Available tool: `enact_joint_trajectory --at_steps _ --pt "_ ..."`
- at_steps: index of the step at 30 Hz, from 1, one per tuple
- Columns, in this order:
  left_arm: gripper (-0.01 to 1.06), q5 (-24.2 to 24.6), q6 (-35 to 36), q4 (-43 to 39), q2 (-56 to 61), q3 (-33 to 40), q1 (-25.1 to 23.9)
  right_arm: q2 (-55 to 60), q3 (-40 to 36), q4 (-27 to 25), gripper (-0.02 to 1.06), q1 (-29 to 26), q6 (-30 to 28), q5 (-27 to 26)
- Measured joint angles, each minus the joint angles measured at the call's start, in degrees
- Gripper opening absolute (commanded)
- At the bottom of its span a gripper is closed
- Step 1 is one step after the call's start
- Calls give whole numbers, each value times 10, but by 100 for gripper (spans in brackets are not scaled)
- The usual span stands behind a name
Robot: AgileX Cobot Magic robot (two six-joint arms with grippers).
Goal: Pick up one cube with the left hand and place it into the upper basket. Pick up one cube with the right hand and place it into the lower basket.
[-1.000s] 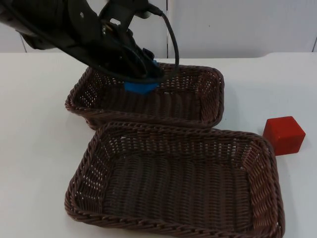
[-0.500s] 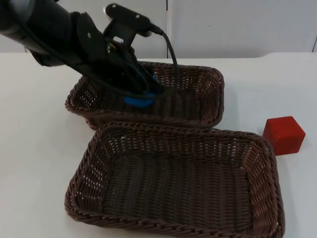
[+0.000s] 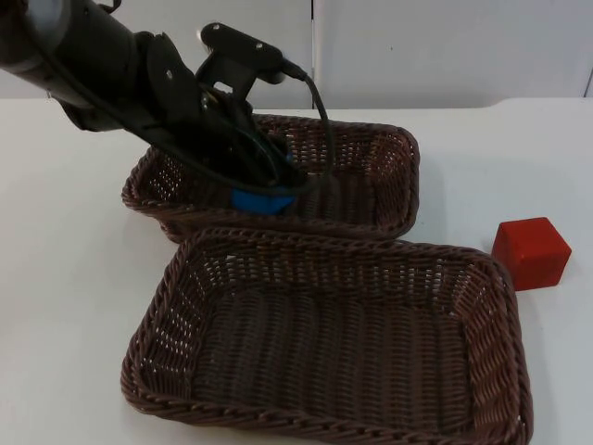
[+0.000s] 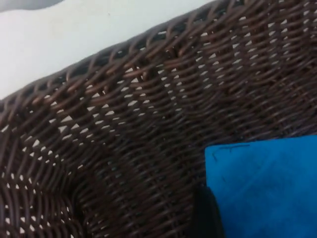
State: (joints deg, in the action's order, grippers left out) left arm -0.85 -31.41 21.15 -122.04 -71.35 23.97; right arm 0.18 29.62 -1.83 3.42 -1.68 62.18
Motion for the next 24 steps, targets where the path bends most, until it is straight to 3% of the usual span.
enact_joint_trajectory --at_steps 2,3,7,17,24 --pt "66 0 0 0 0 0 0 0 0 0 105 0 0 0" --pt "66 0 0 0 0 0 0 0 0 0 105 0 0 0" --pt "93 0 0 1 0 0 0 0 0 0 105 0 0 0" --pt "97 4 0 25 86 0 0 0 0 0 105 0 0 0" --pt "97 45 0 44 207 0 0 0 0 0 105 0 0 0"
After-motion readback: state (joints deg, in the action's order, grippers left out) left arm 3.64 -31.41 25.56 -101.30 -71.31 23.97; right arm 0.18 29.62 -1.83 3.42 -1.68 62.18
